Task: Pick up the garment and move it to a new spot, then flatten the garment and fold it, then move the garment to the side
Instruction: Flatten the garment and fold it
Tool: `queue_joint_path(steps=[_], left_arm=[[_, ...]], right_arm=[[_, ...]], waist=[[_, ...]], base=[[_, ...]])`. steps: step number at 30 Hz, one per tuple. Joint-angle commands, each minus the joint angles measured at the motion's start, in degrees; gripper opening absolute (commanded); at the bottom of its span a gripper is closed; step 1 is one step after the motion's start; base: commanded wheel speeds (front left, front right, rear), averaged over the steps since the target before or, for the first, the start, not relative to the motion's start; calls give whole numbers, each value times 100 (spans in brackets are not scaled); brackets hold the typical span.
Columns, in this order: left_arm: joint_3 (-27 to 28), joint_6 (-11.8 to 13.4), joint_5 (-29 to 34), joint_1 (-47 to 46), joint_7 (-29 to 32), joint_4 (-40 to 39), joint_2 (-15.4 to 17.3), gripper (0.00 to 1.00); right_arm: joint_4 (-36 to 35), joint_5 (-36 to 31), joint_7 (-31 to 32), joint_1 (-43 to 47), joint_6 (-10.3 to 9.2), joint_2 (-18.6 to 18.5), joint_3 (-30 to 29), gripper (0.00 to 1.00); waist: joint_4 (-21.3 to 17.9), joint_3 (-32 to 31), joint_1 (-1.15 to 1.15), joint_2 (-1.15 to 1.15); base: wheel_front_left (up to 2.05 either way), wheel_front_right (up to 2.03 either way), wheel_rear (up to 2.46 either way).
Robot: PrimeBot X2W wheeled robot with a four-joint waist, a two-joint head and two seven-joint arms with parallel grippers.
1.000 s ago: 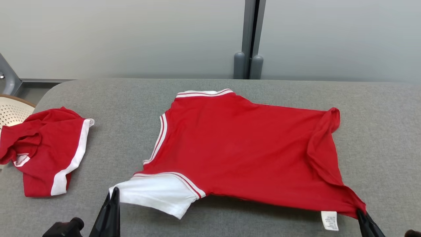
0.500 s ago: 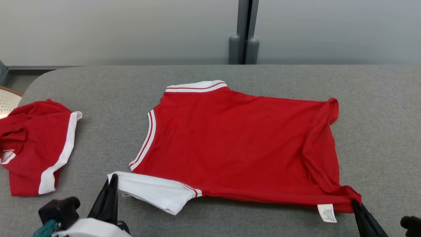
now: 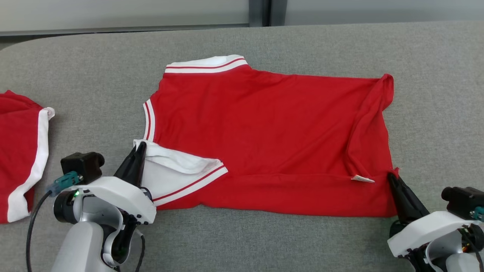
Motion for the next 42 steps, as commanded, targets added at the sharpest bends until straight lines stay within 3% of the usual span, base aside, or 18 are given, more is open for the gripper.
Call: queue_joint_path(steps=[1, 2, 5, 9, 13, 23, 31, 42], left_arm=[[9, -41, 45, -151, -155, 158, 33, 100], [28, -58, 22, -228, -297, 284, 16, 100], [101, -81, -2, -172, -848, 533, -62, 100], [176, 120, 232, 69, -1695, 562, -120, 100], [139, 308, 532, 318, -2139, 240, -153, 100], [53, 528, 1092, 1264, -2273, -548, -217, 100], [90, 514, 1150, 1697, -2276, -492, -244, 100], [133, 395, 1074, 1424, -2260, -175, -165, 100]], right_arm=[[10, 68, -121, -117, -2, -23, 76, 47], [31, 70, -205, -170, -2, -47, 140, 100], [25, -71, -616, -232, -2, -98, 327, 100], [-24, -486, -1244, -173, -2, -152, 362, 100], [-266, -958, -1665, -102, -2, -209, 210, 100], [-784, -1391, -1627, 420, -1, -63, -141, 100], [-742, -1340, -1587, 808, -2, 87, -177, 100], [-665, -1263, -1528, 653, -2, 90, -136, 100]], waist=[[-25, 98, 0, 0], [-38, 127, 0, 0], [-115, 135, 0, 0], [-141, 52, 0, 0], [-111, -105, 0, 0], [-79, -753, 0, 0], [-142, -936, 0, 0], [-162, -971, 0, 0]], base=[[0, 0, 0], [0, 0, 0], [0, 0, 0], [0, 0, 0], [0, 0, 0], [0, 0, 0], [0, 0, 0], [0, 0, 0]])
